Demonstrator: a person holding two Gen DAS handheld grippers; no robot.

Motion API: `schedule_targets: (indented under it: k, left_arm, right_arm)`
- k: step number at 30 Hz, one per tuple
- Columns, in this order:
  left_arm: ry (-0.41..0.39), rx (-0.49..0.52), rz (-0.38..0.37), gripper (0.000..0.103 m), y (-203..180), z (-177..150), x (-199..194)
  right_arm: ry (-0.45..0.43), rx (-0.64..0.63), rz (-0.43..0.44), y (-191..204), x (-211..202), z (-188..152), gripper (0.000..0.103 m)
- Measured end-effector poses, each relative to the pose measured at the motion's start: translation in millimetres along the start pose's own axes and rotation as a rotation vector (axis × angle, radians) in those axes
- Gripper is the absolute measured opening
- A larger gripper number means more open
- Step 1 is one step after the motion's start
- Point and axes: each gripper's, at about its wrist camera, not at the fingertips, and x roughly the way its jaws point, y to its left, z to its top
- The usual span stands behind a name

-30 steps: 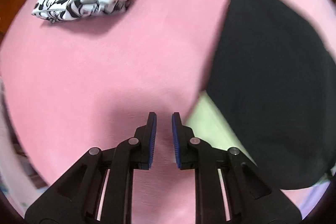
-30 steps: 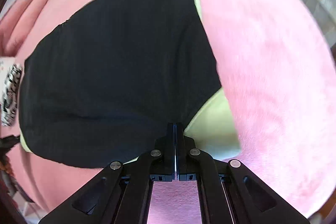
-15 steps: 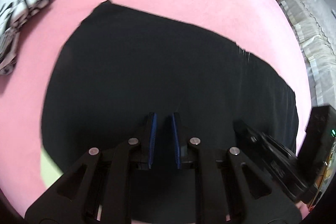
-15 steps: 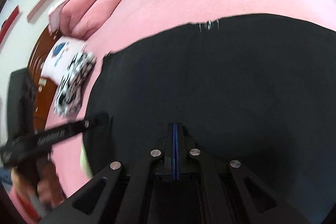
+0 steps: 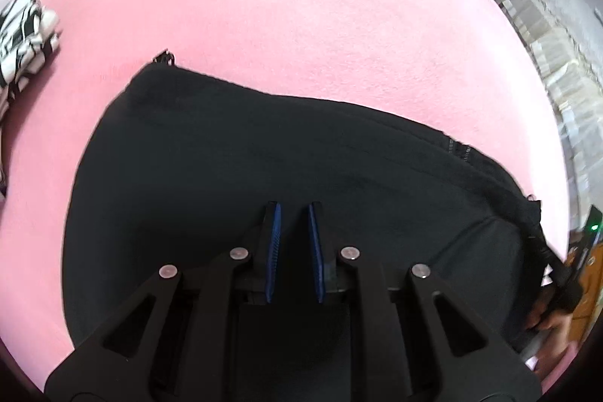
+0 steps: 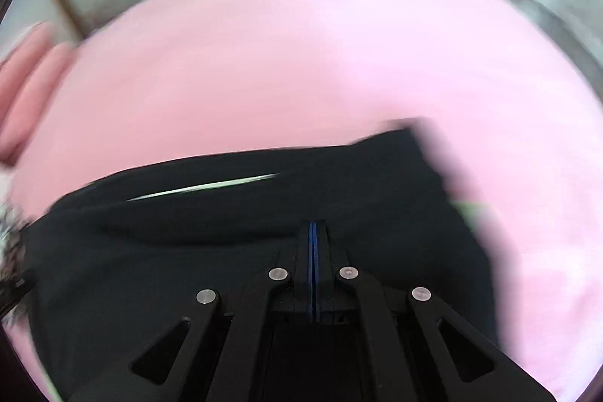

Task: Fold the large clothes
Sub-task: 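Smooth the black folded bundle with the left tool while the right tool tucks its edge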

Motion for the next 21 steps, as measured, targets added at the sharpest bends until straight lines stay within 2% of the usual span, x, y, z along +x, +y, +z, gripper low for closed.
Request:
schedule_targets:
  k: [3, 5, 7, 9, 10, 12, 13, 14, 15, 16, 19, 21]
  left_arm:
    - [-0.014, 0.047, 0.052, 0.014, 3.8, -1.8, 1.9]
    - [-0.018, 0.068, 0.104, 0.014, 3.9, -0.4, 4.5]
    - [-0.003, 0.057, 0.133, 0.014, 7.6, 0.2, 4.1]
    - [0.009, 0.03, 0.108, 0.014, 12.4, -4.6, -5.5]
    - [0.008, 0.024, 0.101, 0.014, 16.2, -6.3, -12.5]
    - [0.015, 0.022, 0.096, 0.014, 15.9, -12.1, -20.9]
    - [0.02, 0.026, 0.098, 0.014, 18.1, -11.1, -22.2]
    - [0.026, 0.031, 0.103, 0.014, 18.0, -15.1, -26.0]
    - [0.031, 0.032, 0.11, 0.014, 2.0, -16.0, -28.1]
    - [0.037, 0.026, 0.119, 0.014, 4.6, -24.3, -32.0]
    - [0.071, -0.01, 0.114, 0.014, 1.6, -41.5, -34.0]
    - [0.088, -0.038, 0.112, 0.014, 6.0, -58.4, -39.1]
  right_arm:
    - [0.013, 0.017, 0.021, -31.9, -2.9, 9.3, 0.0]
    - [-0.019, 0.011, -0.004, -54.1, -16.4, 18.8, 0.0]
    - [-0.033, 0.125, 0.07, -69.3, -29.3, 22.8, 0.0]
    - [0.014, 0.257, 0.186, -92.7, -32.8, 27.0, 0.0]
    - [0.05, 0.291, 0.215, -99.5, -32.1, 26.5, 0.004]
    - [0.117, 0.319, 0.261, -112.4, -28.2, 22.1, 0.019]
    - [0.142, 0.309, 0.27, -111.1, -25.4, 18.9, 0.033]
    - [0.166, 0.296, 0.279, -111.7, -24.7, 15.4, 0.037]
    - [0.196, 0.274, 0.284, -105.6, -21.7, 11.1, 0.037]
    - [0.223, 0.254, 0.283, -99.0, -23.6, -5.1, 0.037]
    - [0.261, 0.193, 0.308, -82.9, -11.2, -12.8, 0.037]
    - [0.24, 0.122, 0.284, -67.5, -12.6, -19.4, 0.022]
